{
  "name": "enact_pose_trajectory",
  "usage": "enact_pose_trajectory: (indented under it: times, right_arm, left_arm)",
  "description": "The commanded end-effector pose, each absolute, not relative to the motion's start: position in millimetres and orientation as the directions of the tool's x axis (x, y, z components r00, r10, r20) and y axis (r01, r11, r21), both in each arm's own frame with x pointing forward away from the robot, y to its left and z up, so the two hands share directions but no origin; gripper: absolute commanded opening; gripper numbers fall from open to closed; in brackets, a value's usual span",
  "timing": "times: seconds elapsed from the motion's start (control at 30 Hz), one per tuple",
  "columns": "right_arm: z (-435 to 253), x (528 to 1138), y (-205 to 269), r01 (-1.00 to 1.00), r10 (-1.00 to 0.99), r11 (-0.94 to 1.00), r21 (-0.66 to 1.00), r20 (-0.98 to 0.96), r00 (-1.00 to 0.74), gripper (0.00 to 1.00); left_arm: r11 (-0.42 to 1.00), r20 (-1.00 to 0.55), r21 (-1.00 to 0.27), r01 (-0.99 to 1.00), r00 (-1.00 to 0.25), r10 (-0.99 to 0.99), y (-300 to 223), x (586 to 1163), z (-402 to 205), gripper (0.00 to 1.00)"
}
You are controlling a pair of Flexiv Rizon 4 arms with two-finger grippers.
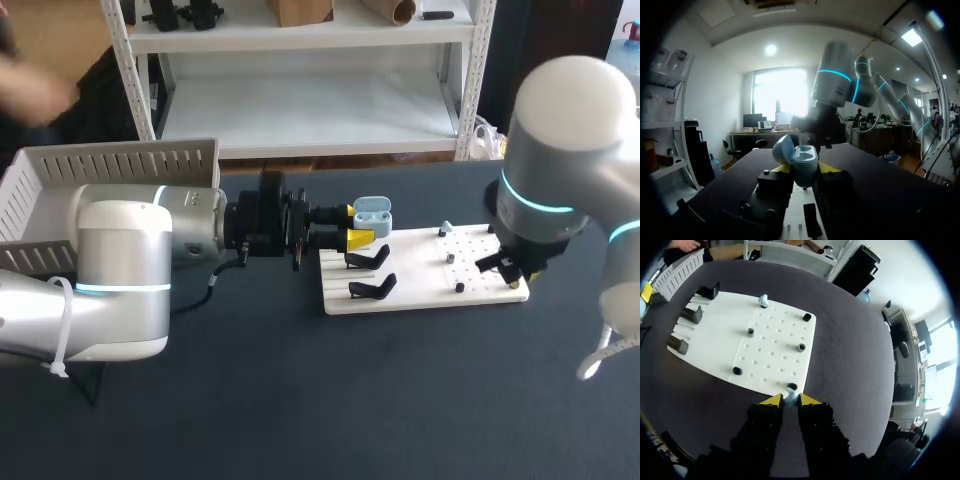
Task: Pick up each earbud case from the left stands, insert the matching earbuds, close the lid, and place the case in the box.
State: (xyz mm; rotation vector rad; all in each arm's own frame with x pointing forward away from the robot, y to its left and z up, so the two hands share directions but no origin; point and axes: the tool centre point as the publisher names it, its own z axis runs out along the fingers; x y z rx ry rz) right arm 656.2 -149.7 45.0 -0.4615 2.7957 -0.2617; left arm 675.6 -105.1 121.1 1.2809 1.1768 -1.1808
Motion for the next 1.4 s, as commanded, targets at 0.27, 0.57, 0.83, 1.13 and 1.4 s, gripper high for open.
enact_pose_trajectory:
  times: [0.27, 0.57, 0.83, 1.13, 1.4]
  right_arm:
    - [116, 635, -123, -0.359, -0.407, 0.902, -0.240, -0.199, -0.891, 0.00]
    - [159, 628, -80, -0.431, -0.486, 0.853, -0.294, -0.146, -0.862, 0.00]
    - [181, 624, -46, -0.462, -0.519, 0.839, -0.288, -0.169, -0.838, 0.00]
    - [187, 619, -37, -0.466, -0.522, 0.842, -0.273, -0.193, -0.831, 0.00]
    - [188, 619, -32, -0.428, -0.477, 0.869, -0.247, -0.194, -0.857, 0.00]
  left_arm:
    - [-0.036, -0.998, 0.053, 0.998, 0.054, 0.027, -105, 676, 120, 0.00]
    - [-0.036, -0.998, 0.053, 0.998, 0.054, 0.027, -105, 676, 120, 0.00]
    - [-0.036, -0.998, 0.053, 0.998, 0.054, 0.027, -105, 676, 120, 0.00]
    - [-0.036, -0.998, 0.053, 0.998, 0.054, 0.027, -105, 676, 120, 0.00]
    - [-0.036, -0.998, 0.053, 0.998, 0.054, 0.027, -105, 676, 120, 0.00]
